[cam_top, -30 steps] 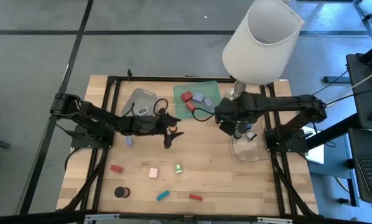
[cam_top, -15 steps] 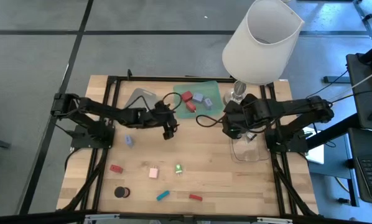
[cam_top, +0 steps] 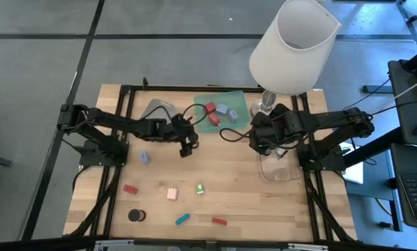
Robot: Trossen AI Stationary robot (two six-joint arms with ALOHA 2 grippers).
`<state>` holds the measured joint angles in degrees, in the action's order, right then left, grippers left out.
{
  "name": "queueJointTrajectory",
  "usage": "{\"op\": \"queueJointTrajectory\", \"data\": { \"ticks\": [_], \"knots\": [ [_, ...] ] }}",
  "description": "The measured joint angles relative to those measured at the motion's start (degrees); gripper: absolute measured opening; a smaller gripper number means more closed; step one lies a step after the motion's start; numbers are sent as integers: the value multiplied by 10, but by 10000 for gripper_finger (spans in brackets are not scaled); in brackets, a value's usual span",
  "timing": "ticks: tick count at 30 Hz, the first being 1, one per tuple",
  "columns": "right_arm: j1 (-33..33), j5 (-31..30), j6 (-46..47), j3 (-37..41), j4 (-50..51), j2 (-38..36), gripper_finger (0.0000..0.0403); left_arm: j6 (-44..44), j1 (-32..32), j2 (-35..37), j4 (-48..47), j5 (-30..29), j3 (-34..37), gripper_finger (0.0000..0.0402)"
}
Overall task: Pick & Place Office items
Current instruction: Put the orange hourglass into the transparent bin
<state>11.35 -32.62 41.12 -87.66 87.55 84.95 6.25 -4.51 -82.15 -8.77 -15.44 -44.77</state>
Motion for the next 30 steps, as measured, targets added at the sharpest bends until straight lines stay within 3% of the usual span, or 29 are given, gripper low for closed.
{"op": "queueJointTrajectory", "data": {
  "ticks": [9, 17, 30],
  "knots": [
    [0, 0, 0, 0, -1, 0, 314, 30, -17, 0, -5, 67, 0, 318],
    [0, 0, 0, 0, -2, 0, 314, 37, -18, 0, 4, 67, 3, 315],
    [0, 0, 1, 0, -8, 0, 314, 41, -18, 0, 0, 66, 3, 221]
  ]
}}
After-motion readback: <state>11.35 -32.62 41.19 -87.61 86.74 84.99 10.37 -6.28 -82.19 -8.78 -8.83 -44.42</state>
